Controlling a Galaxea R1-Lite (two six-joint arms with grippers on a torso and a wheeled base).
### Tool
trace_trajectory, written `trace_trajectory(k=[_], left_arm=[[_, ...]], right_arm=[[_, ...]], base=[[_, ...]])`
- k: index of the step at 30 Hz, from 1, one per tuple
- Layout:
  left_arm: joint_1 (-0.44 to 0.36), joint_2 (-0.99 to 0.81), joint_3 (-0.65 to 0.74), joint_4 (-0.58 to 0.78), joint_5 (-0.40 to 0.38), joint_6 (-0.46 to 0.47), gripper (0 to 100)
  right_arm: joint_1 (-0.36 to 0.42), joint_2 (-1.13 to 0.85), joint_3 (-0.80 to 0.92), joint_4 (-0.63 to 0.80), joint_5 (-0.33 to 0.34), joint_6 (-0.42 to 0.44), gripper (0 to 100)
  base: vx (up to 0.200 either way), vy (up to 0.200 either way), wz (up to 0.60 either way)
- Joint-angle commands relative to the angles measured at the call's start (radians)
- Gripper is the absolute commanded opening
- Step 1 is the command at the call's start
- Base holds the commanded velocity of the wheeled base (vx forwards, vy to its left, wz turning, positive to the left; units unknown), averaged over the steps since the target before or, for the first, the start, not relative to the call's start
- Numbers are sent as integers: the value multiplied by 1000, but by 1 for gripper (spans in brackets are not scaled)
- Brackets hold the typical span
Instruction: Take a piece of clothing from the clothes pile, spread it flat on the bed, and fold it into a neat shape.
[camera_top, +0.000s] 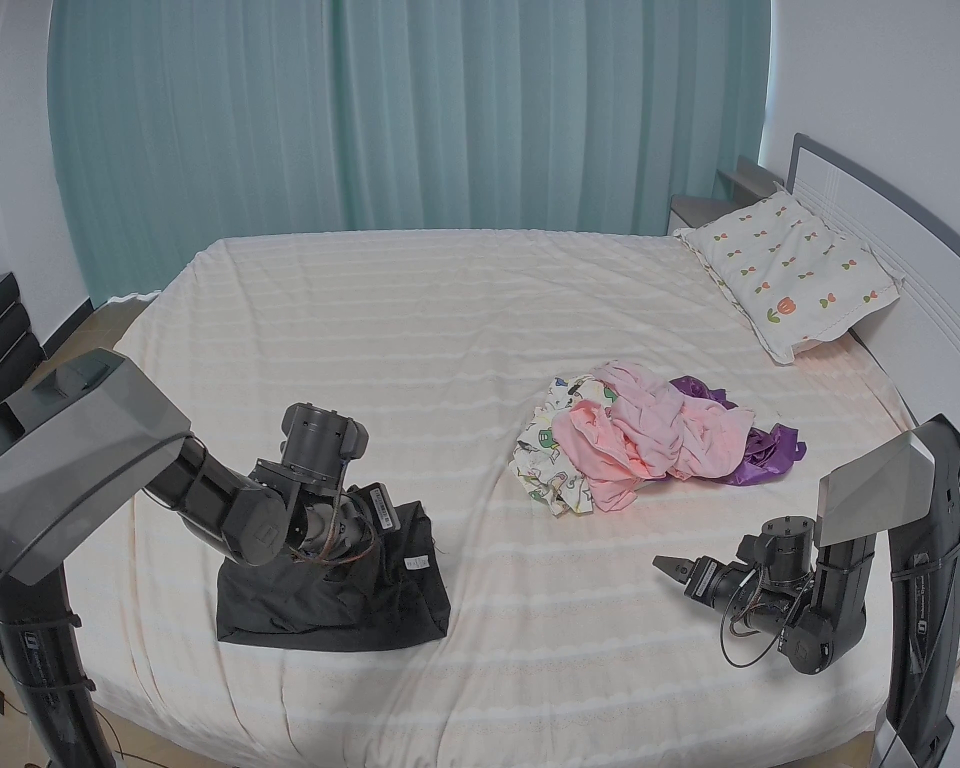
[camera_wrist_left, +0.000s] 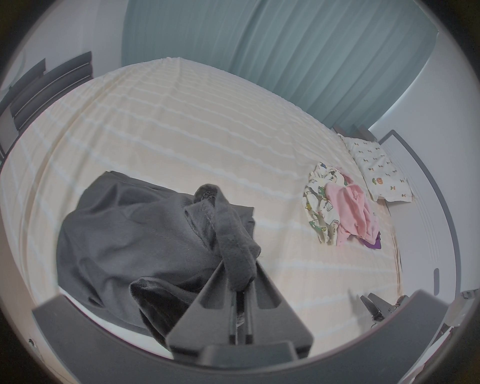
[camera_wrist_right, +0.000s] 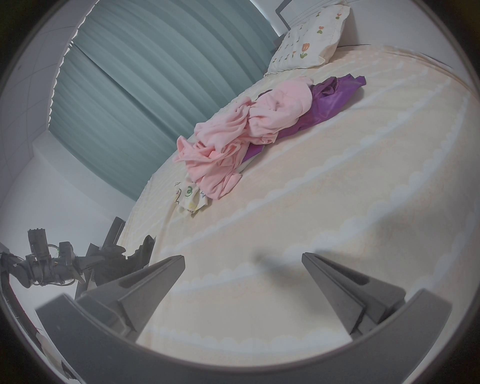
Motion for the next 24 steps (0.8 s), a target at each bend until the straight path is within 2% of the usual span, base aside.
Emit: trace_trajectory(k=[1,9,19,20,24], left_arm=[[-14,38,-26,1,4,-4,0],[-65,43,-51,24,4,-27,0],[-68,87,-107,73,4,-70,0],[-71,87,-103,73,4,-70,100],[-85,80,-98,72,1,-87,100]], right_arm=[[1,2,0,-4,1,0,100],[1,3,0,-4,-1,0,100],[3,12,-2,-4,-1,-1,100],[3,12,-2,-4,-1,-1,100],[3,12,-2,-4,-1,-1,100]], base=[[0,0,0],[0,0,0],[0,0,0],[0,0,0],[0,0,0]])
